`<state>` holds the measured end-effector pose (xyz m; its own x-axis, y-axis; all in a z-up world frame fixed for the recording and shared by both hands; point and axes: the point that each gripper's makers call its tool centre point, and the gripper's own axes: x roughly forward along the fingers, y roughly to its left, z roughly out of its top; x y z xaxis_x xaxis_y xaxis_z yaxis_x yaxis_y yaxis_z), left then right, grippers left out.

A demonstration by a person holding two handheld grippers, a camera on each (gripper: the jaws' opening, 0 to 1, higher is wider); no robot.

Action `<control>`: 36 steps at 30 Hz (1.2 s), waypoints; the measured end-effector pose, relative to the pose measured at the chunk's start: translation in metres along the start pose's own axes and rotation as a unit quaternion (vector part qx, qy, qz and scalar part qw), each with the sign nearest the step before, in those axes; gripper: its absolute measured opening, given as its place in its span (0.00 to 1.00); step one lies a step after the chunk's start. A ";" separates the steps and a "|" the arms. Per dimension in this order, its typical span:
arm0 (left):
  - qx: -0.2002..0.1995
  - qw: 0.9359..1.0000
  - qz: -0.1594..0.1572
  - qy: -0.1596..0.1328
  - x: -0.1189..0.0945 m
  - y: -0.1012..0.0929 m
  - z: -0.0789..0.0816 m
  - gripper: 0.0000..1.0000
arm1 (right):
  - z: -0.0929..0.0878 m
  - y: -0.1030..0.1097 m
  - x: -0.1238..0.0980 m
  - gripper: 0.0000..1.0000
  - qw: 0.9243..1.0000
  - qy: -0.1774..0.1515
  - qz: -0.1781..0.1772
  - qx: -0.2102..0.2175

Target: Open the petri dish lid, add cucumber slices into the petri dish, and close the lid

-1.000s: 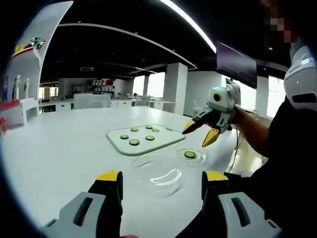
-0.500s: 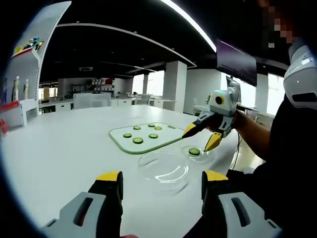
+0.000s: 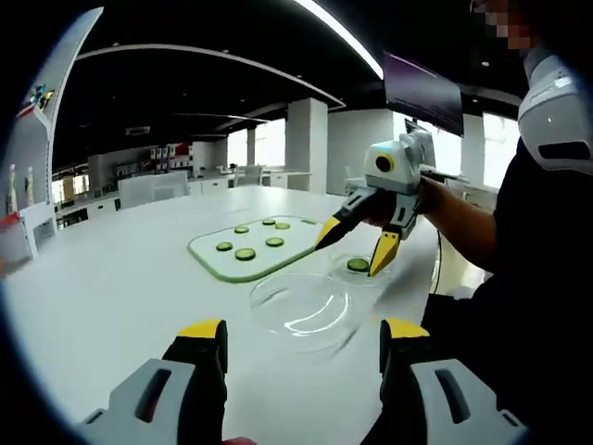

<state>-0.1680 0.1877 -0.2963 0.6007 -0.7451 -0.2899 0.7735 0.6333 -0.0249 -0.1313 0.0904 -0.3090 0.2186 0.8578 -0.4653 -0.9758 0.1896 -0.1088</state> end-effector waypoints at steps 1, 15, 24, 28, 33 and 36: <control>0.000 1.000 -0.002 0.001 0.002 0.001 -0.001 0.66 | -0.001 -0.001 0.002 0.48 1.000 0.002 0.002 -0.001; 0.023 0.999 -0.033 0.025 0.017 0.003 -0.014 0.71 | -0.008 0.002 0.022 0.53 0.998 0.033 0.042 -0.029; 0.047 0.996 -0.074 0.031 0.026 0.004 -0.017 0.73 | -0.008 0.003 0.031 0.54 0.997 0.033 0.062 -0.035; 0.053 0.994 -0.092 0.026 0.029 0.004 -0.016 0.73 | -0.008 0.003 0.033 0.54 0.997 0.030 0.069 -0.035; 0.056 0.992 -0.110 0.024 0.033 0.004 -0.016 0.73 | -0.009 0.003 0.036 0.55 0.996 0.028 0.075 -0.035; 0.062 0.991 -0.116 0.025 0.036 0.006 -0.018 0.72 | -0.009 0.003 0.037 0.56 0.996 0.025 0.080 -0.036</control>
<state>-0.1457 0.1684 -0.3240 0.3955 -0.8547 -0.3363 0.9103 0.4135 0.0197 -0.1265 0.1183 -0.3348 0.0620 0.8489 -0.5249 -0.9956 0.0158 -0.0920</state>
